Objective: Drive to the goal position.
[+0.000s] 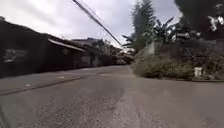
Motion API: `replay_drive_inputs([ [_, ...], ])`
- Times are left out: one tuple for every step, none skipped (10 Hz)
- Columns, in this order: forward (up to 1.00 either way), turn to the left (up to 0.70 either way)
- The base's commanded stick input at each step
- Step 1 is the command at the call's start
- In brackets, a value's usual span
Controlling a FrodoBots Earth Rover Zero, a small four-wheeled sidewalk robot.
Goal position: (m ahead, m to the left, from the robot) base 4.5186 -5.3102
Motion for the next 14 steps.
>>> replay_drive_inputs([
  [0.7,0.02],
  [0.7,0.03],
  [0.7,0.03],
  [0.7,0.03],
  [0.7,0.03],
  [0.7,0.04],
  [0.7,0.03],
  [0.7,0.03],
  [0.7,0.03],
  [0.7,0.03],
  [0.7,0.03],
  [0.7,0.03],
  [0.7,0.03],
  [0.7,0.01],
])
